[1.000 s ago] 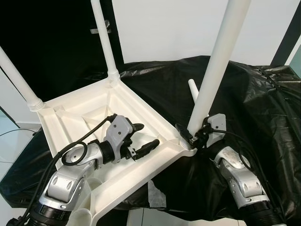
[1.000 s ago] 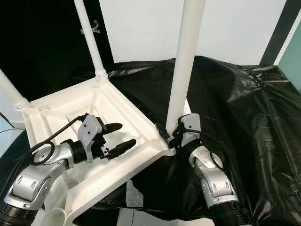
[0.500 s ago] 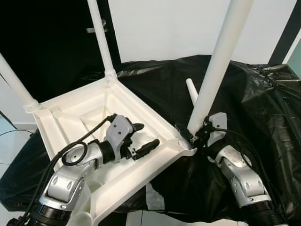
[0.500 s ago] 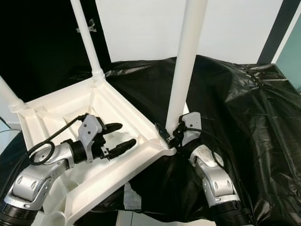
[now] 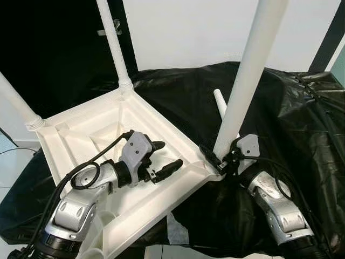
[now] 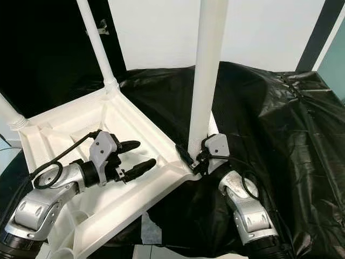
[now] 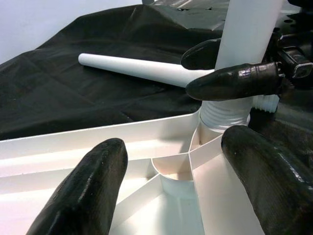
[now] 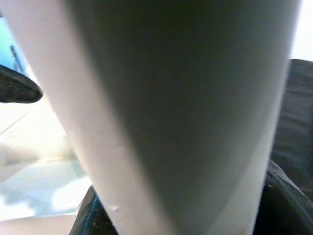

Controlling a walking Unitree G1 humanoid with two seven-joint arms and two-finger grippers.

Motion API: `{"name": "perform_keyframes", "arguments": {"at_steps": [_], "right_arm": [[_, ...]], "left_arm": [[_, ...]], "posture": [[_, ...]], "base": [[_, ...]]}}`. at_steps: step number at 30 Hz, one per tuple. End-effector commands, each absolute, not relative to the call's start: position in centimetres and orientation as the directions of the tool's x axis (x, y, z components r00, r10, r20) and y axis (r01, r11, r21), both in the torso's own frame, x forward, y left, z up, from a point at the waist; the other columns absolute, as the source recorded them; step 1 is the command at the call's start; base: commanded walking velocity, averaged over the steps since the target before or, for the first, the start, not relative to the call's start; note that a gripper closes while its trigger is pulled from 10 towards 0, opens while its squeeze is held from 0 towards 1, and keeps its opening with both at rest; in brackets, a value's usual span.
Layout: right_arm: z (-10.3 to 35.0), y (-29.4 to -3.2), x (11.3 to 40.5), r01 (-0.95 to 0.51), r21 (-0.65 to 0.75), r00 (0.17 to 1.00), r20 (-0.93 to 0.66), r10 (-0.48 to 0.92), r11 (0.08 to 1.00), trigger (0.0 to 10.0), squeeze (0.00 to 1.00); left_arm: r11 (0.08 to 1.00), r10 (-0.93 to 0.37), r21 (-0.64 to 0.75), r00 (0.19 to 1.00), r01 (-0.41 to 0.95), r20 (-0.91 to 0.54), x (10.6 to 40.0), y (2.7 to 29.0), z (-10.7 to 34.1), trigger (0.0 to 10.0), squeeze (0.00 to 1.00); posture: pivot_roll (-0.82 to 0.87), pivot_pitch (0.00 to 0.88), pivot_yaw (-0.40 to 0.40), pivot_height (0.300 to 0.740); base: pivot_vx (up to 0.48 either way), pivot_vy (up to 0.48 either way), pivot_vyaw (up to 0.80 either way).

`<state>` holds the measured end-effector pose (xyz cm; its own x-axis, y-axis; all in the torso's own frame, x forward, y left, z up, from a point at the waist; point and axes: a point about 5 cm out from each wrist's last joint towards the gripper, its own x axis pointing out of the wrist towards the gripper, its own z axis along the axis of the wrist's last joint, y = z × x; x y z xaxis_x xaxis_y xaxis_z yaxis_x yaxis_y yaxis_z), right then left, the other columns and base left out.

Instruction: Building children table

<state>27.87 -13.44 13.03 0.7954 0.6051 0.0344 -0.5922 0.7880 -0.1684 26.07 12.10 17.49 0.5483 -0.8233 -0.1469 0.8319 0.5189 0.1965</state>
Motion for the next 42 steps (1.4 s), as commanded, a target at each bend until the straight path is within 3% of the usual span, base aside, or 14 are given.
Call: {"name": "perform_keyframes", "arguments": {"at_steps": [1, 15, 17, 20, 28, 37, 42], "right_arm": [[9.9, -13.6, 27.2, -0.648, -0.109, 0.761, -0.128, 0.636, 0.754, 10.0, 0.00], [10.7, -16.3, 28.9, -0.797, -0.038, 0.597, -0.202, 0.777, 0.602, 10.0, 0.00], [10.7, -16.7, 29.1, -0.842, -0.030, 0.530, -0.239, 0.814, 0.539, 10.0, 0.00], [10.9, -17.3, 29.5, -0.865, -0.034, 0.491, -0.266, 0.830, 0.501, 10.0, 0.00], [11.3, -17.5, 30.4, -0.857, -0.021, 0.504, -0.240, 0.830, 0.514, 10.0, 0.00], [10.1, -14.5, 30.9, -0.657, -0.065, 0.747, -0.185, 0.638, 0.751, 10.0, 0.00], [10.1, -13.7, 31.0, -0.618, -0.053, 0.780, -0.171, 0.602, 0.785, 10.0, 0.00]], "left_arm": [[0.524, -0.818, 0.207, 0.556, 0.827, -0.150, 26.3, 12.4, 17.7, 10.0, 0.00], [0.515, -0.822, 0.219, 0.550, 0.829, -0.148, 26.6, 12.4, 18.0, 10.0, 0.00], [0.515, -0.822, 0.220, 0.550, 0.828, -0.145, 26.6, 12.4, 18.0, 10.0, 0.00], [0.516, -0.822, 0.219, 0.550, 0.828, -0.143, 26.6, 12.3, 18.1, 10.0, 0.00], [0.521, -0.819, 0.222, 0.556, 0.824, -0.142, 26.6, 12.3, 18.1, 10.0, 0.00], [0.538, -0.810, 0.219, 0.571, 0.814, -0.132, 26.5, 12.4, 18.2, 10.0, 0.00], [0.536, -0.811, 0.220, 0.570, 0.815, -0.133, 26.5, 12.3, 18.2, 10.0, 0.00]], "posture": [[0.05, 0.000, 0.058, 0.740], [0.05, 0.000, 0.065, 0.740], [0.05, 0.000, 0.067, 0.740], [0.05, 0.000, 0.070, 0.740], [0.06, 0.000, 0.059, 0.740], [0.06, 0.000, 0.047, 0.740], [0.06, 0.000, 0.046, 0.740]], "base": [[0.000, 0.000, 0.00], [0.000, 0.000, 0.00], [0.000, 0.000, 0.00], [0.000, 0.000, 0.00], [0.000, 0.000, 0.00], [0.000, 0.000, 0.00], [0.000, 0.000, 0.00]]}}
